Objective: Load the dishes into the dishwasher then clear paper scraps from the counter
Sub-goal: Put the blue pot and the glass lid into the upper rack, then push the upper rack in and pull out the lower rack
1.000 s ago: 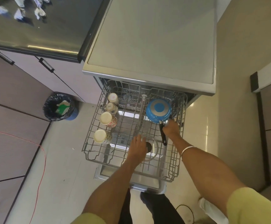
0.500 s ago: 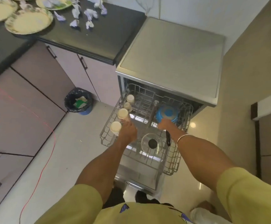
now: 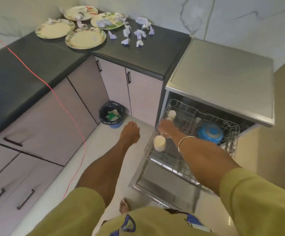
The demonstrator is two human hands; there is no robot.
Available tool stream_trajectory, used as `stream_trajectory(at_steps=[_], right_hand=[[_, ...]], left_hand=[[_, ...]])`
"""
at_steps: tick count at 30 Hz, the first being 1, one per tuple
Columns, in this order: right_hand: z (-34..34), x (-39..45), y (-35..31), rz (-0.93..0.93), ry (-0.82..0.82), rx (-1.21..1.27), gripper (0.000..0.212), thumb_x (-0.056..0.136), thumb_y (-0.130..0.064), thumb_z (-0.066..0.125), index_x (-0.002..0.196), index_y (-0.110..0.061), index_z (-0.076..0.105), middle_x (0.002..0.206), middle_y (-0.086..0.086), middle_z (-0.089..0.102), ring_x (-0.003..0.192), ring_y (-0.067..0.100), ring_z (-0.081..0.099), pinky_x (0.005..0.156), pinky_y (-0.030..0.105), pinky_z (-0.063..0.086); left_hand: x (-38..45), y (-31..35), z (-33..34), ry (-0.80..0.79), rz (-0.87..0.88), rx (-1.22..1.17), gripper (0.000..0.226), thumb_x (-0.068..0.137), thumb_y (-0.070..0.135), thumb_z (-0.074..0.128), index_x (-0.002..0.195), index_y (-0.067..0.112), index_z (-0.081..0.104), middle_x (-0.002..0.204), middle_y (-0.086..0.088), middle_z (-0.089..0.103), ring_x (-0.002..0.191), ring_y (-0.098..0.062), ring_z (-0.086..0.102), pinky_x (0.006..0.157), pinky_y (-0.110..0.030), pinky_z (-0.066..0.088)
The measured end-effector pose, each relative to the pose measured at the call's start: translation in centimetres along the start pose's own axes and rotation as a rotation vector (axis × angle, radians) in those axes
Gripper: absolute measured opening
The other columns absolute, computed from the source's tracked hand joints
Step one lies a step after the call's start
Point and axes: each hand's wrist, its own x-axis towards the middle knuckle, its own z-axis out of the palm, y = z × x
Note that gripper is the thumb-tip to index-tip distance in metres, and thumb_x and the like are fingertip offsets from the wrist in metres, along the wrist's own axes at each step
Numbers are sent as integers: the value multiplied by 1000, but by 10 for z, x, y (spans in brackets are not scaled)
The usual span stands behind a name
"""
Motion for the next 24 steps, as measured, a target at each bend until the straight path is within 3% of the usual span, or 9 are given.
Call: stream_trajectory(at_steps=[3,10,15,18,24], right_hand=[[13,8,-56,-22,48,2,34,91,-14,53,120,1,58,122,20,61,111,37,61,82,37,50],[27,23,-151,-68,110,35,34,94,-13,48,125,1,51,128,21,56,115,38,57,87,37,49],[27,50,-198,-67,118,26,35,96,-16,45,128,-2,50,132,19,55,119,36,56,94,39,47],[23,74,-225,-73,109,-4,40,100,-18,43,136,-3,45,141,18,48,127,36,50,99,40,43],[-3,140,-295,-98,128,-29,39,97,-11,47,135,-2,47,139,19,51,125,37,52,95,39,45]], left_hand=[[-10,-52,-18,39,-31,-19,35,102,9,31,122,-6,55,131,-24,49,125,-38,42,104,-44,33],[2,-173,-26,-22,-154,-49,38,97,12,34,126,-6,53,136,-24,46,125,-40,39,109,-48,33],[21,-222,-44,-3,-204,-78,39,101,16,35,129,-7,51,140,-27,41,131,-43,35,110,-49,30],[40,-254,-51,14,-242,-151,41,101,19,33,126,-8,50,137,-27,43,128,-41,36,107,-48,31],[96,-313,-87,68,-347,-260,38,101,17,33,120,-10,51,128,-25,49,120,-40,43,100,-48,36]])
